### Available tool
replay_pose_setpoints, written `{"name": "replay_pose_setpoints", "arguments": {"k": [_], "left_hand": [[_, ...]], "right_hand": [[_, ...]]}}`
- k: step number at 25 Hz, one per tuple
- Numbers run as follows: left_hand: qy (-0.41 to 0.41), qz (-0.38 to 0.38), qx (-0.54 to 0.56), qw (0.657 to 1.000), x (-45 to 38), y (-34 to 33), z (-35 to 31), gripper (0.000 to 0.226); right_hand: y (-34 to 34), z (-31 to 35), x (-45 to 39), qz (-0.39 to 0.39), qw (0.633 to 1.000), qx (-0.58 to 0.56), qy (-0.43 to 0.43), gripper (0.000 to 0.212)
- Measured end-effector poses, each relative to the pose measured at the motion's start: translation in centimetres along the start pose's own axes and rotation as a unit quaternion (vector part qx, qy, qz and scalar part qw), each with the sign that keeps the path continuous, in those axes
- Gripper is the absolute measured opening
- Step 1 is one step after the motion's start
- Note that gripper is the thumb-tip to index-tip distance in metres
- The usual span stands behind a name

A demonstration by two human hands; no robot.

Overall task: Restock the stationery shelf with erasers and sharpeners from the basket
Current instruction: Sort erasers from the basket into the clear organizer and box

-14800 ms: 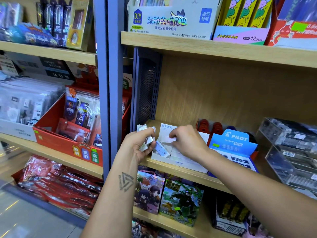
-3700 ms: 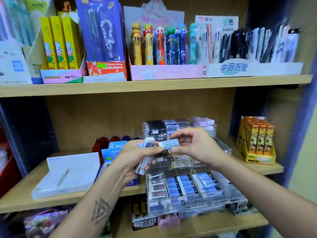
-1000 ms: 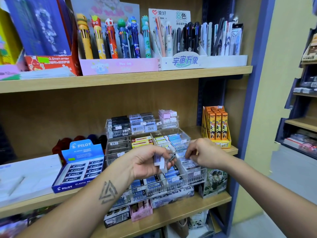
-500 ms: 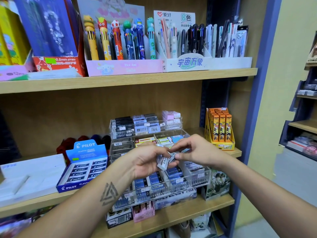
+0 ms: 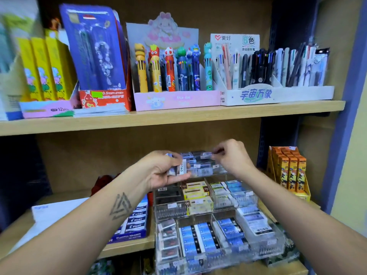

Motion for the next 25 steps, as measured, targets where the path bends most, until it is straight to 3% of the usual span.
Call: {"name": "replay_pose_setpoints", "arguments": {"k": [3, 7, 14, 15, 17, 19, 20, 23, 25], "left_hand": [[-0.028, -0.024, 0.019, 0.999, -2.0, 0.1, -0.4, 0.023], [-0.042, -0.028, 0.048, 0.998, -3.9, 0.1, 0.3, 0.05], [-0.043, -0.013, 0.037, 0.998, -4.0, -0.1, 1.6, 0.031], [-0.043, -0.014, 0.038, 0.998, -3.8, 0.0, 1.7, 0.029], [-0.049, -0.022, 0.035, 0.998, -3.5, 0.0, 1.9, 0.028], [-0.062, -0.038, 0.033, 0.997, -3.2, -0.2, 2.2, 0.027], [-0.068, -0.047, 0.033, 0.996, -3.1, -0.3, 2.4, 0.024], [-0.084, -0.059, 0.046, 0.994, -2.9, -1.1, 2.7, 0.016], [-0.073, -0.039, 0.052, 0.995, -2.8, -2.0, 2.8, 0.016]], "right_hand": [[-1.9, 0.9, -2.5, 0.022, 0.995, 0.093, 0.033, 0.016], [-3.5, 0.2, -4.2, 0.045, 0.991, 0.123, 0.024, 0.013], [-3.3, 0.2, -3.9, 0.075, 0.982, 0.169, 0.044, 0.024], [-2.8, 0.5, -3.4, 0.071, 0.987, 0.142, 0.036, 0.025], [-2.0, 1.3, -1.9, 0.08, 0.996, -0.018, -0.019, 0.022], [-1.4, 2.6, 0.3, 0.145, 0.971, -0.184, -0.057, 0.019], [-1.3, 3.0, 1.2, 0.172, 0.961, -0.213, -0.043, 0.021], [-1.1, 3.4, 2.7, 0.223, 0.958, -0.177, 0.019, 0.035], [-1.1, 2.9, 2.9, 0.195, 0.973, -0.121, 0.037, 0.035]]}}
Point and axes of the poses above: each hand's wrist, its own x-axis away from the middle knuckle, its own y-axis out of the back of the hand, z = x × y, the point moved 1 cm from there along -x, towards the middle knuckle, and after that the axes turned 14 degrees about -y, right-handed, at the moved point
